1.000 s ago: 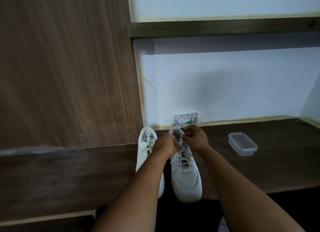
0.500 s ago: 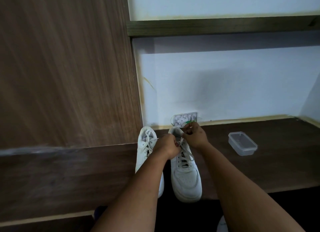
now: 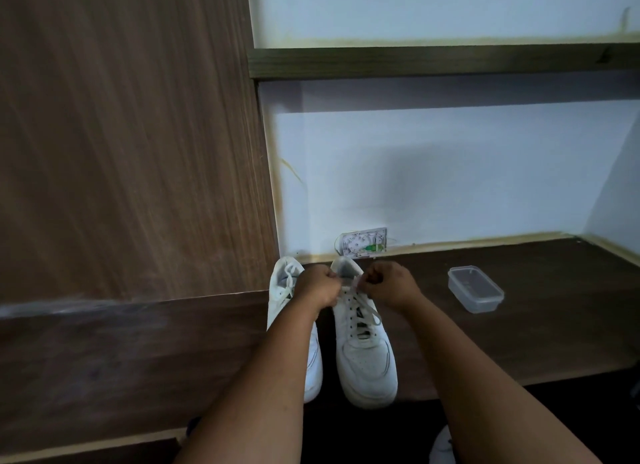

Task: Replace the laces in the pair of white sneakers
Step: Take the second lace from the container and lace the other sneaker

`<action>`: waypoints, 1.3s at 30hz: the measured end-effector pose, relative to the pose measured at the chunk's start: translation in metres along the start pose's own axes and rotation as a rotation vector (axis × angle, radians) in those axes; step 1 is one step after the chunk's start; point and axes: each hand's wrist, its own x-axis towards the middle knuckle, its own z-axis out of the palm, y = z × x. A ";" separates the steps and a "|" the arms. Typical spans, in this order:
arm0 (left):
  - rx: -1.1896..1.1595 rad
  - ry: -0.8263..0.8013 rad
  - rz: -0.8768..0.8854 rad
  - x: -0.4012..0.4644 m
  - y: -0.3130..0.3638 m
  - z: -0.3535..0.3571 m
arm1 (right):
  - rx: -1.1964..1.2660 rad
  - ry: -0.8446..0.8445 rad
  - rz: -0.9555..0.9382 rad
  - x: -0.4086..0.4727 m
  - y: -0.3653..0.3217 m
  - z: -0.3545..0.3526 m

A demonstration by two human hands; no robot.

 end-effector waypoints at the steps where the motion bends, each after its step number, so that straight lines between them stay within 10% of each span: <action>1: -0.002 0.029 0.014 0.002 0.002 0.000 | -0.042 -0.017 -0.022 -0.004 -0.001 0.001; 8: 0.083 -0.140 -0.006 0.012 0.018 0.011 | -0.036 0.134 -0.044 -0.009 0.007 0.021; 18: -0.395 -0.142 -0.211 0.016 0.022 0.016 | 0.016 0.164 0.037 -0.003 0.006 0.024; 28: 0.244 0.110 -0.059 0.012 0.015 0.026 | -0.211 0.059 0.063 -0.004 -0.003 0.022; 39: -0.098 0.086 -0.160 0.006 0.018 0.021 | -0.099 -0.131 0.224 -0.008 0.011 0.018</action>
